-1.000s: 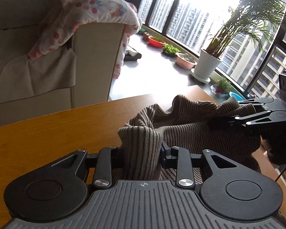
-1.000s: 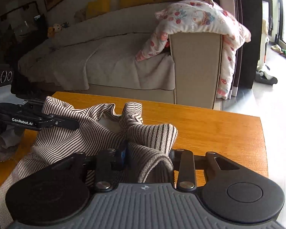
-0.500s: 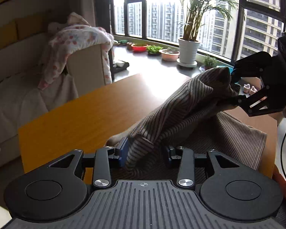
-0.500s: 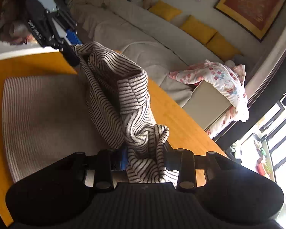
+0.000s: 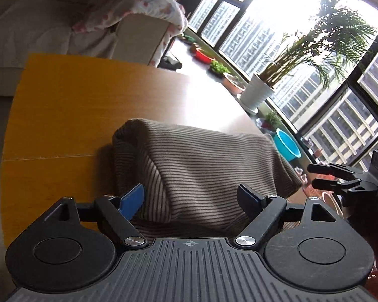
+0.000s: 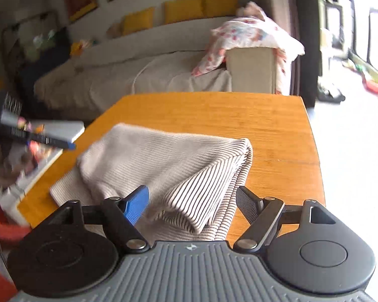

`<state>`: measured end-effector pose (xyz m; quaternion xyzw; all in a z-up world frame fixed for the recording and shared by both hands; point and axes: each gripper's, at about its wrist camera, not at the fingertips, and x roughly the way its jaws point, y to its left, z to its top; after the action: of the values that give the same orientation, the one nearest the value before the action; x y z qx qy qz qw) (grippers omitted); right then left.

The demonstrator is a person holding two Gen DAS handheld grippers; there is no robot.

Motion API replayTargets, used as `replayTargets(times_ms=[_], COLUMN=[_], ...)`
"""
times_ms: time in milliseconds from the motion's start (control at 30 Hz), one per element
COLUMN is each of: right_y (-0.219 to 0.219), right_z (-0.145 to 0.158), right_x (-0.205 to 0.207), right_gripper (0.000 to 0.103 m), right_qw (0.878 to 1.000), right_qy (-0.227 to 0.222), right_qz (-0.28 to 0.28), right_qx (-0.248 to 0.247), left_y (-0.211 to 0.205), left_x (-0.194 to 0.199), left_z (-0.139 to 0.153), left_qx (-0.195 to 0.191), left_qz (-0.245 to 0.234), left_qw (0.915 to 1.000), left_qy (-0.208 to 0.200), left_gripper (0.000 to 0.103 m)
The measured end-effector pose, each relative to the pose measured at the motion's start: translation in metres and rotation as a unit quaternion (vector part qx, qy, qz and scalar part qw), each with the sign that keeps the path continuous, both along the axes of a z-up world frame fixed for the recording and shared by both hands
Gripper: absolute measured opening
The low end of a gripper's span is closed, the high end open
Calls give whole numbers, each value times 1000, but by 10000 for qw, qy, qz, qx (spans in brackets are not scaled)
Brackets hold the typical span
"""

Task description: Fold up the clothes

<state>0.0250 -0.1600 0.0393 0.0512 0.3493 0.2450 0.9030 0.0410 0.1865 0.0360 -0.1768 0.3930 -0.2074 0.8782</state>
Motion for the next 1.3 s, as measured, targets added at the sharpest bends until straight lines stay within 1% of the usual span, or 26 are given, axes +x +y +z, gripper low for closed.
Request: replayTargets(times_ms=[33, 67, 133, 167, 200, 233, 300, 333, 367, 400, 433, 467, 500, 567, 700, 800, 867, 900, 933, 967, 1000, 1033, 1100, 1167, 1233, 1300], right_y=[-1, 1, 12, 20, 29, 38, 50, 54, 58, 61, 63, 64, 63, 60, 56, 53, 55, 55, 56, 57, 57, 57, 58, 58, 59, 60], right_z=[-7, -16, -38, -48, -53, -59, -61, -60, -58, -57, -55, -52, -47, -39, -36, -34, -48, -57, -65, -68, -64, -59, -50, -41, -32, -23], right_x=[9, 16, 24, 26, 27, 28, 31, 40, 49, 59, 68, 76, 81, 87, 73, 62, 65, 67, 69, 70, 68, 65, 61, 56, 52, 47], right_gripper=[77, 77, 76, 73, 62, 58, 45, 40, 37, 32, 30, 27, 24, 23, 23, 23, 24, 28, 35, 36, 44, 60, 74, 82, 95, 101], right_qw=[9996, 9991, 9987, 9989, 9994, 9993, 9984, 9986, 9986, 9984, 9979, 9977, 9982, 9989, 9995, 9993, 9994, 9991, 9986, 9981, 9978, 9974, 9966, 9956, 9944, 9930], right_qy=[110, 207, 421, 438, 307, 176, -129, -166, -203, -256, -333, -373, -353, -321, -316, -312, -238, -283, -327, -380, -447, -513, -647, -781, -914, -1047], right_qz=[-189, -276, -251, -184, -101, -18, 123, 34, -56, -138, -209, -255, -259, -240, 15, 206, 220, 243, 266, 283, 292, 300, 318, 335, 352, 370], right_qx=[191, 262, 168, 37, -145, -327, -531, -503, -475, -475, -519, -510, -420, -257, -94, 29, -119, -225, -332, -397, -398, -398, -400, -401, -402, -403], left_y=[-5, -9, -17, -20, -23, -25, -31, -34, -37, -38, -37, -35, -31, -22, -16, -24, -28, -29, -30, -31, -31, -30, -28, -26, -28, -34], left_x=[6, 12, 21, 23, 25, 26, 31, 35, 42, 50, 56, 62, 64, 60, 24, -1, -8, -8, -9, -10, -12, -14, -17, -21, -28, -34], left_z=[-6, -12, -22, -27, -32, -33, -35, -35, -34, -32, -30, -26, -21, -5, 22, 21, 6, -4, -13, -22, -25, -22, -14, 0, 15, 28], left_qx=[25, 49, 113, 186, 261, 345, 579, 711, 798, 872, 902, 918, 865, 694, 385, 734, 828, 873, 919, 954, 944, 953, 980, 1005, 1017, 980], left_qz=[34, 68, 135, 201, 271, 358, 472, 507, 540, 589, 648, 700, 721, 718, 496, 394, 417, 453, 489, 523, 538, 514, 511, 569, 571, 503], left_qw=[10000, 9999, 9997, 9993, 9990, 9987, 9972, 9960, 9950, 9940, 9933, 9927, 9930, 9943, 9969, 9946, 9947, 9947, 9944, 9940, 9940, 9941, 9937, 9928, 9917, 9907], left_qy=[54, 108, 196, 238, 255, 147, -73, -179, -250, -300, -331, -355, -345, -373, -484, -627, -445, -313, -180, -72, -87, -104, -159, -304, -544, -798], left_gripper=[86, 86, 87, 87, 84, 81, 62, 58, 52, 48, 44, 36, 30, 26, 25, 25, 26, 26, 27, 29, 31, 32, 39, 42, 52, 59])
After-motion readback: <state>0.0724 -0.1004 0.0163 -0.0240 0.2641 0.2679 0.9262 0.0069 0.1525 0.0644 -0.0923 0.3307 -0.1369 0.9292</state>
